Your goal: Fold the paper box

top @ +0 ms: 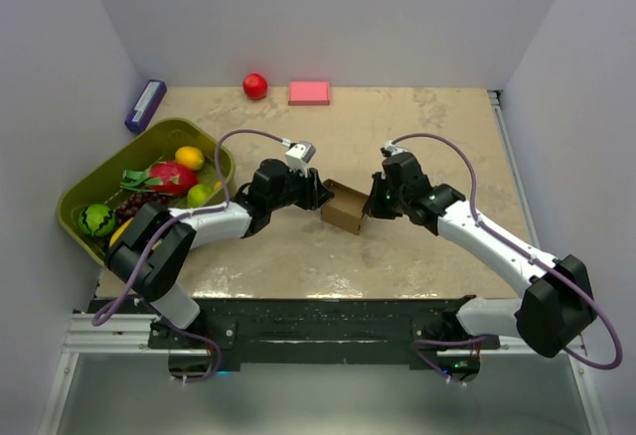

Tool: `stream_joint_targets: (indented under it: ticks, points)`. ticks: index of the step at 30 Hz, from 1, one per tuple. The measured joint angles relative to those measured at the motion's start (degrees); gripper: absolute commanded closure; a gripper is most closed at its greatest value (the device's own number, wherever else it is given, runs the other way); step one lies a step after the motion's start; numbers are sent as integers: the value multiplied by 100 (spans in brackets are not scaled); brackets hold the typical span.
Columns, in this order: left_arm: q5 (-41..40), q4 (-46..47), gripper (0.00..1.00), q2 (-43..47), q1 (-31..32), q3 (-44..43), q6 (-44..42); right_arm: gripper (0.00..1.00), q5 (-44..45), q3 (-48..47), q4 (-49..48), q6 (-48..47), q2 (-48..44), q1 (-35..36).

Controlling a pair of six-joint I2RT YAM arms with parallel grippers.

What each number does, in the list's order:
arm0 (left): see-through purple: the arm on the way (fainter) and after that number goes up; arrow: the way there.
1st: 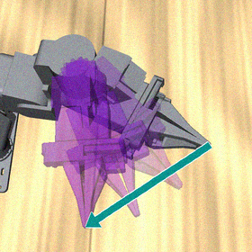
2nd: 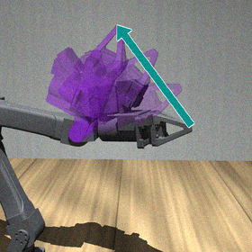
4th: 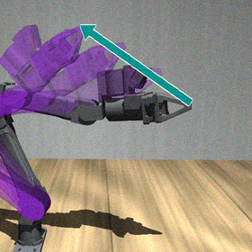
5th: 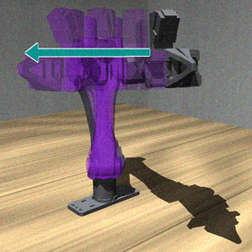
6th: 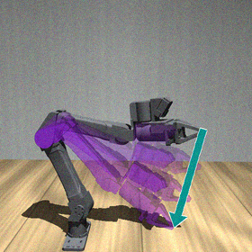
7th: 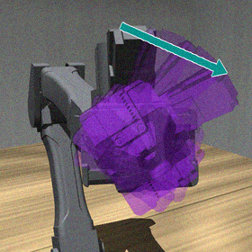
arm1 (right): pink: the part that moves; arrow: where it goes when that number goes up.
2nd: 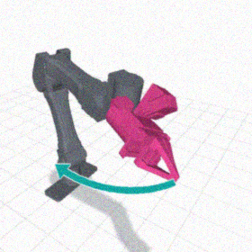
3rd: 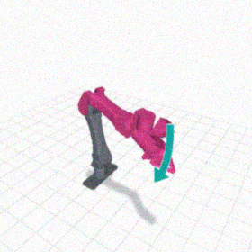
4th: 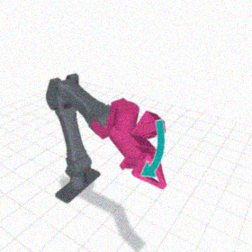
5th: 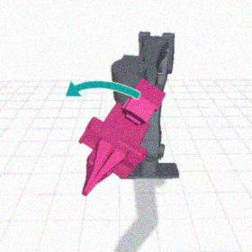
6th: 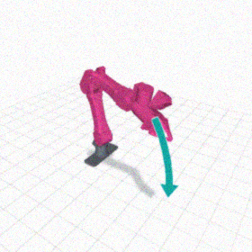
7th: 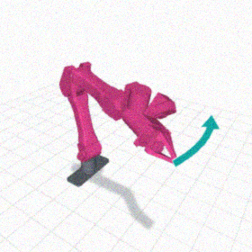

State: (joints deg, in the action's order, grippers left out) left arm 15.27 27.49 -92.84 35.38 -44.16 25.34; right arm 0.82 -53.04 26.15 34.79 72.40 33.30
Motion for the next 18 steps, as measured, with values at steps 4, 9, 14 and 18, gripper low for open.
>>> stream_joint_targets:
  ticks: [4,9,14,18]
  points:
    - [15,37,61,-42,-2,-17,-13,100,-4,-39,15,48,35,-4]
    - [42,50,61,-72,-2,-39,-76,100,-11,-42,15,133,35,-9]
    - [52,68,62,-83,-2,-42,-114,100,-35,-44,13,199,35,-48]
    - [79,85,62,-92,-2,-44,-192,100,-52,-44,-4,275,35,-103]
